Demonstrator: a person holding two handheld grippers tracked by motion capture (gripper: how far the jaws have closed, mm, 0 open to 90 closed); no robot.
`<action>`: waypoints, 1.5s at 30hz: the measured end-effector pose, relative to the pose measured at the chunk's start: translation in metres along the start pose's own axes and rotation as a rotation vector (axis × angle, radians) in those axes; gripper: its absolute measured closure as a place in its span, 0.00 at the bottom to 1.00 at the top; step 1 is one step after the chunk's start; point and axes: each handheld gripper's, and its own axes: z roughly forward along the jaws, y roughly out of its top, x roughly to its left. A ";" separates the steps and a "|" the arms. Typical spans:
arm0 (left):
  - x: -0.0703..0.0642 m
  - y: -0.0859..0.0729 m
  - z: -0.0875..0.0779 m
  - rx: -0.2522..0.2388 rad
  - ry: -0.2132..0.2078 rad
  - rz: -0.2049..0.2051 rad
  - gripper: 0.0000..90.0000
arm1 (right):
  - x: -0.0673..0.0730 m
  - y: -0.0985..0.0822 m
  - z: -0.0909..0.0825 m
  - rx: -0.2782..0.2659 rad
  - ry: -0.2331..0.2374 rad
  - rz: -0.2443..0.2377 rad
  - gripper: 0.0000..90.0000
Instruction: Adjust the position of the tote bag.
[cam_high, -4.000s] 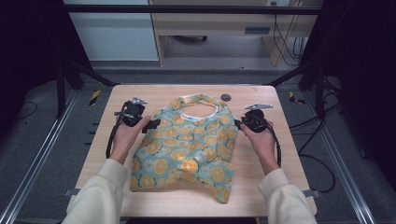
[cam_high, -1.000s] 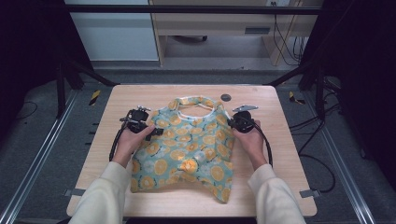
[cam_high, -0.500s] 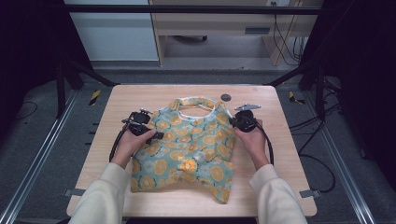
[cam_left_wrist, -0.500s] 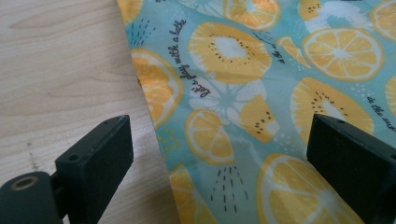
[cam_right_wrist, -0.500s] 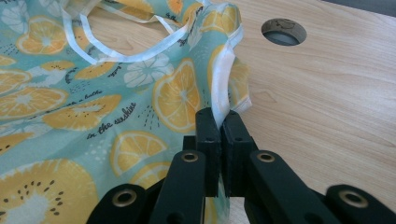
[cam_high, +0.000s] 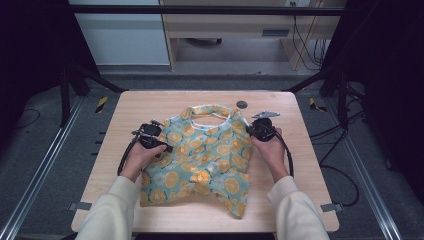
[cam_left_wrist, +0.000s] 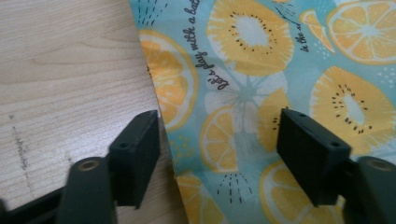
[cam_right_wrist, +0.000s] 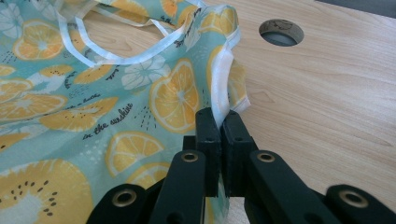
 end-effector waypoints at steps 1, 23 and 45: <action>0.000 0.000 0.000 0.005 0.001 0.006 0.37 | 0.000 0.000 0.000 -0.001 0.000 0.001 0.97; 0.001 -0.007 -0.002 -0.055 0.028 0.099 1.00 | 0.000 0.002 -0.004 -0.016 0.002 0.001 0.98; 0.001 -0.002 -0.023 -0.148 0.053 0.124 1.00 | -0.007 0.006 -0.023 -0.059 0.008 -0.005 0.98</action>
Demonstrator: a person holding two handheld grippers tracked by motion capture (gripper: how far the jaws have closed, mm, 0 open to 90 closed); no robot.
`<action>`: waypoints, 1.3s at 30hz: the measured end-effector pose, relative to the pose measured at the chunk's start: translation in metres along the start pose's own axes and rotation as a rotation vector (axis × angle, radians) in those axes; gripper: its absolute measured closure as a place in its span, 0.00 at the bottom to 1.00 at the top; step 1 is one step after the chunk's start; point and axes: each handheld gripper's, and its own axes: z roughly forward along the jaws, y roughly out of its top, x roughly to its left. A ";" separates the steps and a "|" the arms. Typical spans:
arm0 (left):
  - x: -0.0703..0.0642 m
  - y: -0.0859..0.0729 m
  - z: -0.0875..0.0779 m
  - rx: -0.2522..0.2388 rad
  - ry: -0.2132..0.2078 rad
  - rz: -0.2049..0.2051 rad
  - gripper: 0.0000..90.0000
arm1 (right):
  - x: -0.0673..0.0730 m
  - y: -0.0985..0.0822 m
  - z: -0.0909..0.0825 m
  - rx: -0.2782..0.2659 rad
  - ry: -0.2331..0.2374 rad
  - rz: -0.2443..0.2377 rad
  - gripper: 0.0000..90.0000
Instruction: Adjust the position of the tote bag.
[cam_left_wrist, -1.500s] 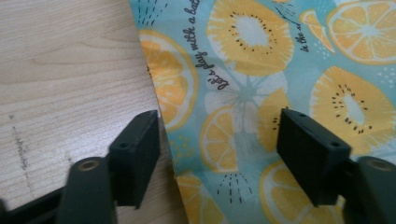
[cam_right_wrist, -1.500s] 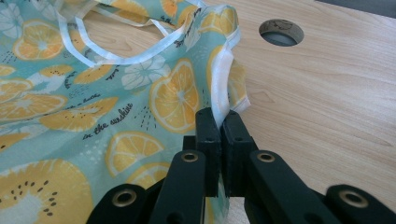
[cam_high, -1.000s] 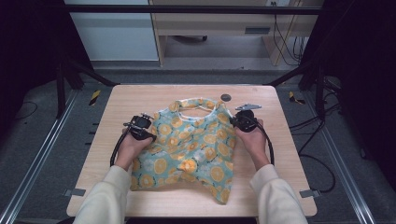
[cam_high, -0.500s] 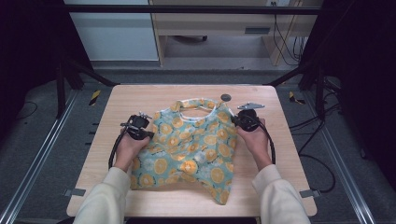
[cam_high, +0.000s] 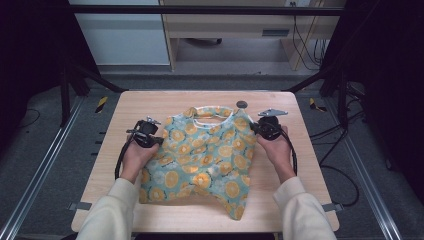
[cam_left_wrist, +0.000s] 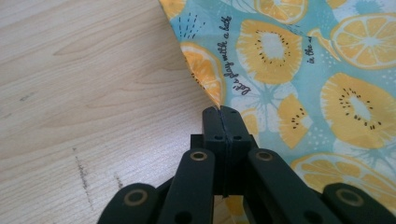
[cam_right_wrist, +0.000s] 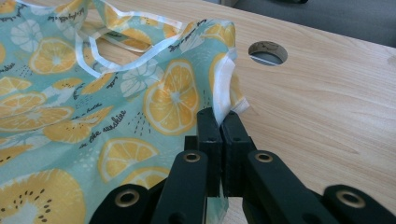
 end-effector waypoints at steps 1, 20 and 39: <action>0.000 0.000 0.000 -0.005 0.001 0.001 1.00 | 0.000 0.000 -0.001 -0.003 0.002 0.000 0.99; 0.007 0.012 -0.032 -0.102 0.069 0.040 1.00 | -0.004 0.025 -0.044 -0.101 0.004 -0.056 0.99; 0.017 0.016 -0.050 -0.168 0.048 0.043 1.00 | 0.000 0.043 -0.056 -0.148 0.010 -0.066 1.00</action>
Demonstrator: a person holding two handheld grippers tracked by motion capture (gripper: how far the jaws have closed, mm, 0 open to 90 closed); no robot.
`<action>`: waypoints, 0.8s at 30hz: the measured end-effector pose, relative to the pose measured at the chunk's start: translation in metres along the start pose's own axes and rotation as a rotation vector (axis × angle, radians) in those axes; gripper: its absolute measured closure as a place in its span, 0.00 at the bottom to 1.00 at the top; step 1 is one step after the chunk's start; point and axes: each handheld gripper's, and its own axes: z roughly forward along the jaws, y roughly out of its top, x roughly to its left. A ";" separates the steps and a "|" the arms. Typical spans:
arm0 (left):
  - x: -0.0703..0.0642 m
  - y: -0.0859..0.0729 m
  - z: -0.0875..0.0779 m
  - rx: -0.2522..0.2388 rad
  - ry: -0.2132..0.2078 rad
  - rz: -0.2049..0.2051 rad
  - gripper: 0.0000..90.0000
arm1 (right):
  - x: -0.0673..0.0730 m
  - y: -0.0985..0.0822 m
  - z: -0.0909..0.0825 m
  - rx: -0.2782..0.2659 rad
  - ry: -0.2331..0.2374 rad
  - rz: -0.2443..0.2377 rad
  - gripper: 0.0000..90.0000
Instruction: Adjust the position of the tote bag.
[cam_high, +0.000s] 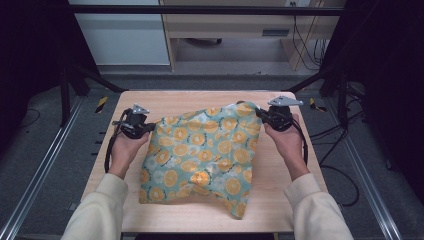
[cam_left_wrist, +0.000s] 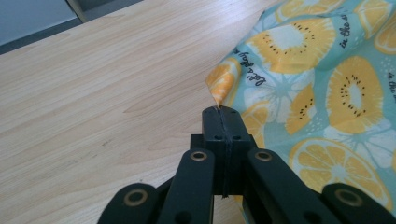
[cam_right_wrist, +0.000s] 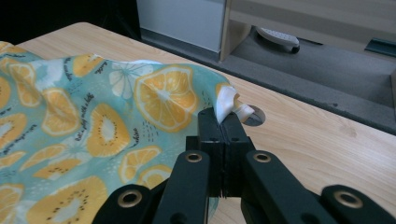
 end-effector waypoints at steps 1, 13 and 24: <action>0.001 -0.001 -0.002 -0.007 -0.006 -0.005 1.00 | 0.003 0.001 -0.002 -0.008 0.005 -0.011 1.00; -0.007 -0.019 -0.036 -0.089 0.018 0.024 1.00 | 0.022 -0.003 -0.040 -0.094 0.061 -0.046 1.00; -0.024 -0.048 -0.069 -0.177 -0.009 0.040 1.00 | 0.045 -0.031 -0.092 -0.151 0.127 -0.085 1.00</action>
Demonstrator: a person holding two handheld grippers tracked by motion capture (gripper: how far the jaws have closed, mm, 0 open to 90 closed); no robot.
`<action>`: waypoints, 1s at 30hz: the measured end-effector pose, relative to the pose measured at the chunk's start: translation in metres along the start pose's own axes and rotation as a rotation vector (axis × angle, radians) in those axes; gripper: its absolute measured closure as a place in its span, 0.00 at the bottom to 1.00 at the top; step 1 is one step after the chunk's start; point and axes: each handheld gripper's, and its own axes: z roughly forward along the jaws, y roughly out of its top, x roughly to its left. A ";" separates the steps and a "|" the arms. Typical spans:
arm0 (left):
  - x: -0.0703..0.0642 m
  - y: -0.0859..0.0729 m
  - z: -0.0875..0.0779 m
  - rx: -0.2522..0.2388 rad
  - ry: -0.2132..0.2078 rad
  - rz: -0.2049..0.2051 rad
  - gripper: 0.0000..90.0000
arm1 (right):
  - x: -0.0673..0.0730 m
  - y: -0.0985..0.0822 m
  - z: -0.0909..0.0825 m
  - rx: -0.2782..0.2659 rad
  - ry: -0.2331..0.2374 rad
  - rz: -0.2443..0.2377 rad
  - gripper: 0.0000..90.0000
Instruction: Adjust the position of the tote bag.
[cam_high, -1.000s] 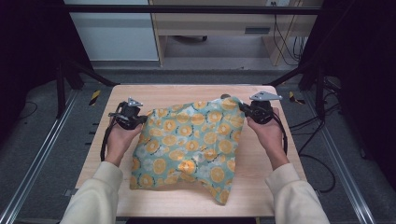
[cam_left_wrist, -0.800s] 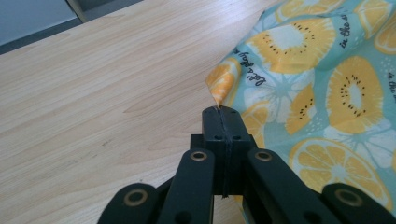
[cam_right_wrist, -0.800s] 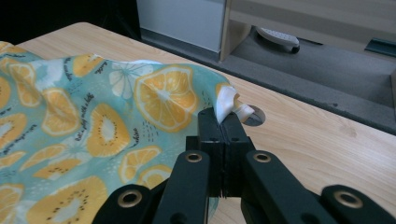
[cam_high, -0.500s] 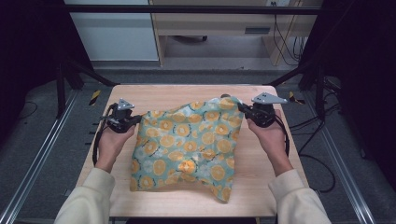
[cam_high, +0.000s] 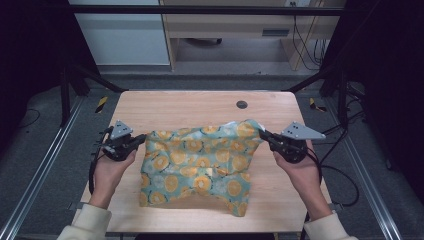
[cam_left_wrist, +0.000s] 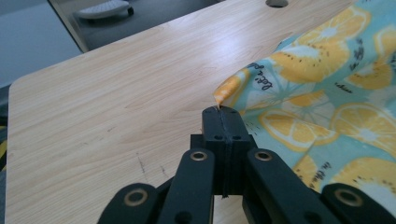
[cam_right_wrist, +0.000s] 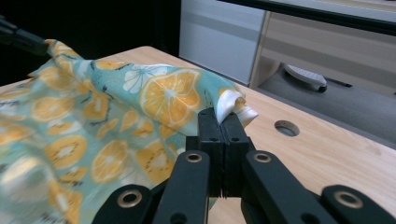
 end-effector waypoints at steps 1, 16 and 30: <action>-0.002 -0.001 -0.003 -0.008 -0.002 0.001 1.00 | 0.003 -0.002 -0.004 -0.004 0.007 0.002 1.00; -0.029 -0.031 -0.049 -0.074 -0.048 0.015 1.00 | 0.039 -0.025 -0.056 -0.039 0.065 -0.012 1.00; -0.046 -0.052 -0.059 -0.042 -0.085 0.046 1.00 | 0.056 -0.051 -0.075 -0.032 0.126 -0.010 1.00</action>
